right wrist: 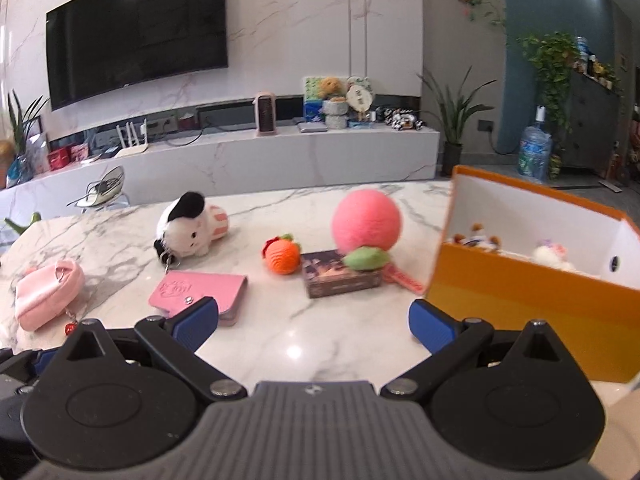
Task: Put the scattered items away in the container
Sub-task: 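Withdraw both tools from the box toward the remaining items, then grasp the photo card box with the right tool while the left tool approaches the pink wallet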
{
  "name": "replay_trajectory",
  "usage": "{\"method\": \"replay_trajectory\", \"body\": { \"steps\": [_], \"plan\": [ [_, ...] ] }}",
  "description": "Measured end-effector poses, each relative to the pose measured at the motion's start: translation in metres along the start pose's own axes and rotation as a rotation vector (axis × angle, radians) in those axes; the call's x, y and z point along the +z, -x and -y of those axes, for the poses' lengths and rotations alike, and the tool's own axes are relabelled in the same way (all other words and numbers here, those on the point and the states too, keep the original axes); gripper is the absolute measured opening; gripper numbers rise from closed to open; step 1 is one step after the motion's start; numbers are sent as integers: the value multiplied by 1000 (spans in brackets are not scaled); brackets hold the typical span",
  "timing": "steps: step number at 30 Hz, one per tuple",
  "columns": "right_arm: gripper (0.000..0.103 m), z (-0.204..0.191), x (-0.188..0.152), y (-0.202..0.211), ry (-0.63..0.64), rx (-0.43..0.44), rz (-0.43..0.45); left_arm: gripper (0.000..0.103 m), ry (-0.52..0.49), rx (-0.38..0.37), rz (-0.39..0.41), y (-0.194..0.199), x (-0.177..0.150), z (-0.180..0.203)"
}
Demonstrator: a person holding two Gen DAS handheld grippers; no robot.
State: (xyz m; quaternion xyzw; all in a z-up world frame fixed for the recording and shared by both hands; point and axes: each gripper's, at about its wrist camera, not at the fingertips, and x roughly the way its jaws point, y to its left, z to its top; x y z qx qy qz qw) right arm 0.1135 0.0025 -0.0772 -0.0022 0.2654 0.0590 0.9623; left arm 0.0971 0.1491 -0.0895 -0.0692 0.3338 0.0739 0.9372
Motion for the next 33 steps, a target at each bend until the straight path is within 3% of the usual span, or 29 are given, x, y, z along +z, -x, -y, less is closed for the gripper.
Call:
{"method": "replay_trajectory", "body": {
  "steps": [6,15,20,24,33],
  "plan": [
    [100,-2,-5,-31,27,16,-30,87,-36,65,10,-21,-2,-4],
    [95,7,-2,-81,76,0,-66,88,-150,46,66,-51,1,11],
    [99,13,6,-110,88,8,-77,89,-130,28,17,-78,12,16],
    [101,14,12,-135,107,32,-105,92,-133,39,21,-96,20,18],
    [102,19,22,-178,133,-58,-102,93,-220,18,73,-121,31,34]
  ]
}}
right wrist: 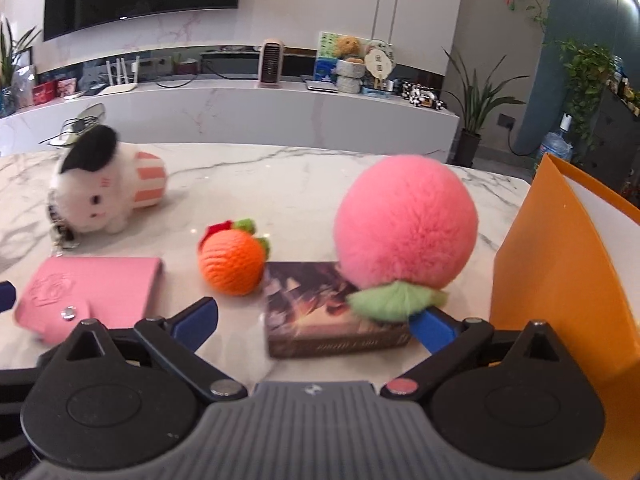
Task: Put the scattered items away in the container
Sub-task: 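Grasp the photo card box with the right tool while the left tool approaches the pink wallet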
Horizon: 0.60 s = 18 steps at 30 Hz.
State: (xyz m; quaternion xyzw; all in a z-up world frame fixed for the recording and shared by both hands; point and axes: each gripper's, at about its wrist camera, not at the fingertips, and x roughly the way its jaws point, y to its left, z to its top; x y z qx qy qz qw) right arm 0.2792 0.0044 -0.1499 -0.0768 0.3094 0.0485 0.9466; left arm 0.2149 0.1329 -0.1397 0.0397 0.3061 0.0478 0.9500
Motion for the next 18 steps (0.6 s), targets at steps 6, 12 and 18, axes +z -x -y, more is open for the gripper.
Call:
{"method": "replay_trajectory", "body": {
  "steps": [6,12,18],
  "plan": [
    [102,17,4,-28,-59,-5,-61,94,-98,17,7,-21,6,12],
    [102,20,2,-30,-74,21,-55,98,-164,5,7,-42,12,13],
    [95,19,2,-26,-65,44,-45,93,-152,-22,-14,-39,9,8]
  ]
}}
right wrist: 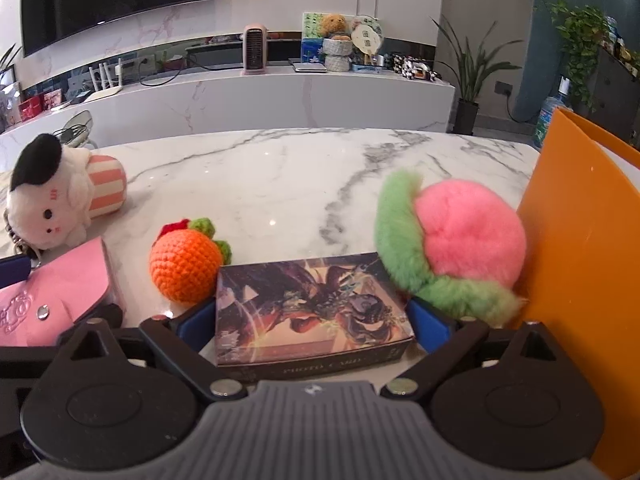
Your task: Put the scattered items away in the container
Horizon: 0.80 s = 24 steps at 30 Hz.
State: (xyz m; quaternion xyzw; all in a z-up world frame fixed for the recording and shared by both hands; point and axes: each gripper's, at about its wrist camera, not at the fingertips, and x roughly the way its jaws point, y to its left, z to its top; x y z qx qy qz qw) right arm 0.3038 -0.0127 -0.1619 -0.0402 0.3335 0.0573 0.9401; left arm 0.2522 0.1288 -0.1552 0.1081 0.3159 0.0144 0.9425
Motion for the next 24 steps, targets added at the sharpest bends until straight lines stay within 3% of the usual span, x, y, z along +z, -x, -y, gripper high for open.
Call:
{"method": "replay_trajectory", "body": {
  "steps": [13,19,24],
  "plan": [
    [94,-13,-23,34,87,100,-48,77,-31,-59,-127,52,-19,1],
    [94,-17,-37,59,131,171,-100,76,-39,-83,-173,90,-37,8],
    [94,-12,-60,88,132,179,-119,73,-40,-97,-201,119,-52,18]
  ]
}}
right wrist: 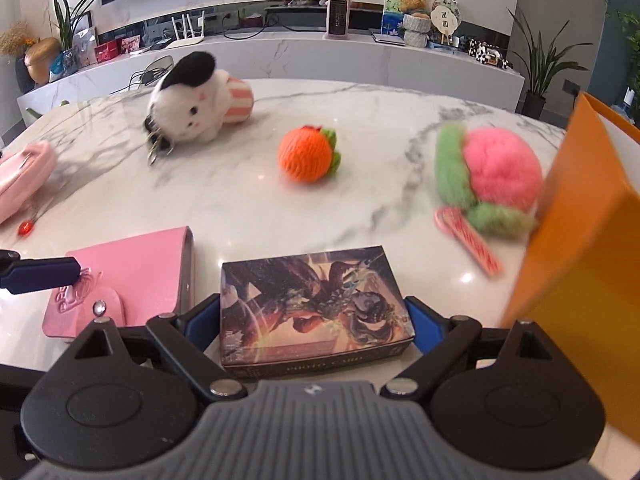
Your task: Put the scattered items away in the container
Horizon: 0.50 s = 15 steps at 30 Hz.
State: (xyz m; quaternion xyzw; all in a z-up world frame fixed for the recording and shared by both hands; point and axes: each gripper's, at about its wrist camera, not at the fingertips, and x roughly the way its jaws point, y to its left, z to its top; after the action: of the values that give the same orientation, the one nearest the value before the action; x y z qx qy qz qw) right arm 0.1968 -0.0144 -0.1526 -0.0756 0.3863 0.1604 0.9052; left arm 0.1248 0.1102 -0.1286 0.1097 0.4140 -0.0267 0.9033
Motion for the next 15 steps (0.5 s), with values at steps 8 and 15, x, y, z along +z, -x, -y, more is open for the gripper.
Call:
{"method": "replay_trajectory", "body": {
  "steps": [8,15],
  "plan": [
    [94,2,-36,36,2,32,-26,41,148,-161,-36,29,-32,7],
    [95,13,-55,56,-6,19,-40,60,65,-52,3,47,-40,20]
  ]
}}
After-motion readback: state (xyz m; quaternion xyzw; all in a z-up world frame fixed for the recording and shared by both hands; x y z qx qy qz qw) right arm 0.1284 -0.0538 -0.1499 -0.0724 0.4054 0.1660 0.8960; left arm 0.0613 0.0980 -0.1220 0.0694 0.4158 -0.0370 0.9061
